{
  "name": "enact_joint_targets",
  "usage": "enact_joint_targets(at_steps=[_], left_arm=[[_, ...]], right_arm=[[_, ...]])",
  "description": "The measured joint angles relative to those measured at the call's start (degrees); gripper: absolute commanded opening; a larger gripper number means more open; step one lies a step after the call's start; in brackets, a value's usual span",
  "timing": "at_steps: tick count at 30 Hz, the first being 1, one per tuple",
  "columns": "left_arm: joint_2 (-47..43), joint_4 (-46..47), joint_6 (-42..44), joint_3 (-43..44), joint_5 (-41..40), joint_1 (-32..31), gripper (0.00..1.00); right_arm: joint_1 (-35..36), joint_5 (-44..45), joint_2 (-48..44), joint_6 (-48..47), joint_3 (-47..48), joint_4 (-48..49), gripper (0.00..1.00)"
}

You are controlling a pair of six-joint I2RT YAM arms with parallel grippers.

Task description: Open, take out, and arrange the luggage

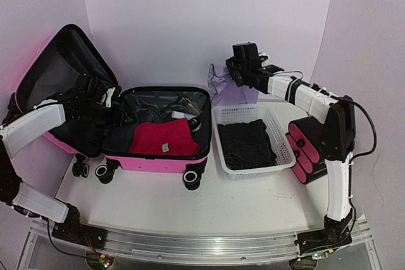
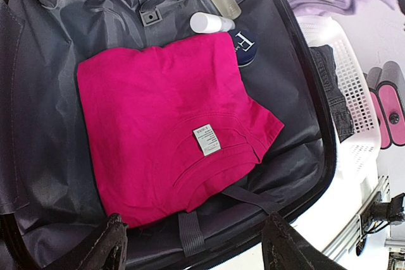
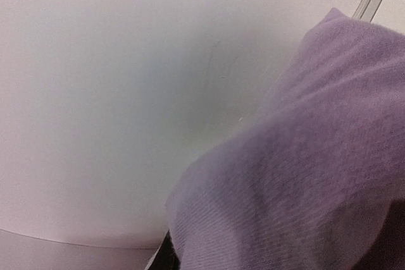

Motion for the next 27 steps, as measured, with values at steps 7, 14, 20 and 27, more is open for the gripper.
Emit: enact_joint_targets(at_steps=[7, 14, 20, 27], left_arm=[[0.00, 0.00, -0.02, 0.00, 0.44, 0.00, 0.74], [0.00, -0.02, -0.02, 0.00, 1.03, 0.00, 0.74], [0.00, -0.02, 0.00, 0.00, 1.11, 0.00, 0.73], [0.00, -0.04, 0.02, 0.02, 1.14, 0.00, 0.73]], right_arm=[[0.37, 1.84, -6.36, 1.36, -8.35, 1.57, 0.00], [0.72, 3.78, -9.70, 2.67, -16.85, 1.40, 0.00], [1.42, 3.98, -12.85, 4.15, -22.49, 0.17, 0.00], [3.61, 4.76, -19.23, 6.88, -29.88, -3.76, 0.00]])
